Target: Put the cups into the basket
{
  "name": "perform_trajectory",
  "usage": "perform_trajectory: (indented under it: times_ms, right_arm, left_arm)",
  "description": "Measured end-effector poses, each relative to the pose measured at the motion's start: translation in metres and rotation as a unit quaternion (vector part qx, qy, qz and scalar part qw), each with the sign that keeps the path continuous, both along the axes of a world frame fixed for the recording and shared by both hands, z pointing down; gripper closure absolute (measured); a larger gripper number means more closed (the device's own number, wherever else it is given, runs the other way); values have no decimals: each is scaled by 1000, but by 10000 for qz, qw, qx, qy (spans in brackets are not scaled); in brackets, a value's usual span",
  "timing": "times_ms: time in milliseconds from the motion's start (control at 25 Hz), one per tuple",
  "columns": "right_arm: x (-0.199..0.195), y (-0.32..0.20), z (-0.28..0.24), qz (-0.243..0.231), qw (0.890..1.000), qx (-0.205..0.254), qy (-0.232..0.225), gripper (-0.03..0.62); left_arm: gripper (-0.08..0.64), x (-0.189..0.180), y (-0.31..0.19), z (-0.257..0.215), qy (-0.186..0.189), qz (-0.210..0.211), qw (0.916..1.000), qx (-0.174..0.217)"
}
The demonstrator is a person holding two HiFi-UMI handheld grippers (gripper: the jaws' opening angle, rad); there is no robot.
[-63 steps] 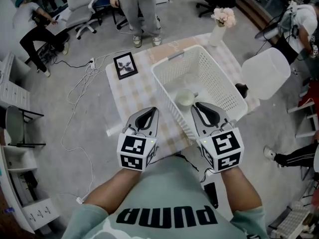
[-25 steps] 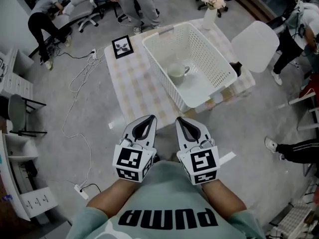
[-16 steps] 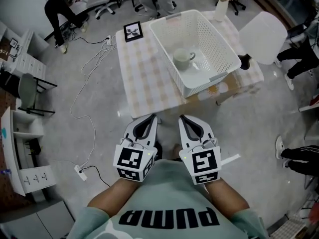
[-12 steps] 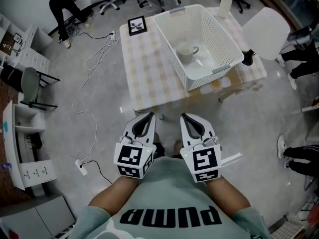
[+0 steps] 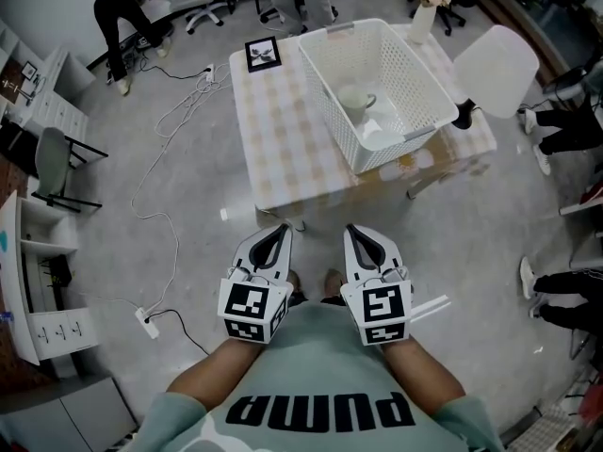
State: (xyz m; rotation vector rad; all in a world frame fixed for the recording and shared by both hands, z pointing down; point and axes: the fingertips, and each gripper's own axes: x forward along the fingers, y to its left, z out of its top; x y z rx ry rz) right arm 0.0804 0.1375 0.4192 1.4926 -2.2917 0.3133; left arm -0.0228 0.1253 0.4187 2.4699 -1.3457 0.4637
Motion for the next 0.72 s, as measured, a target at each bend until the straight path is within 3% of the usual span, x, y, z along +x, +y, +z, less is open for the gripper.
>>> perform_trajectory:
  times_ms: [720]
  right_arm:
    - [-9, -7, -7, 354, 9994, 57, 16, 581]
  left_arm:
    - [558, -12, -12, -14, 103, 240, 9995, 154]
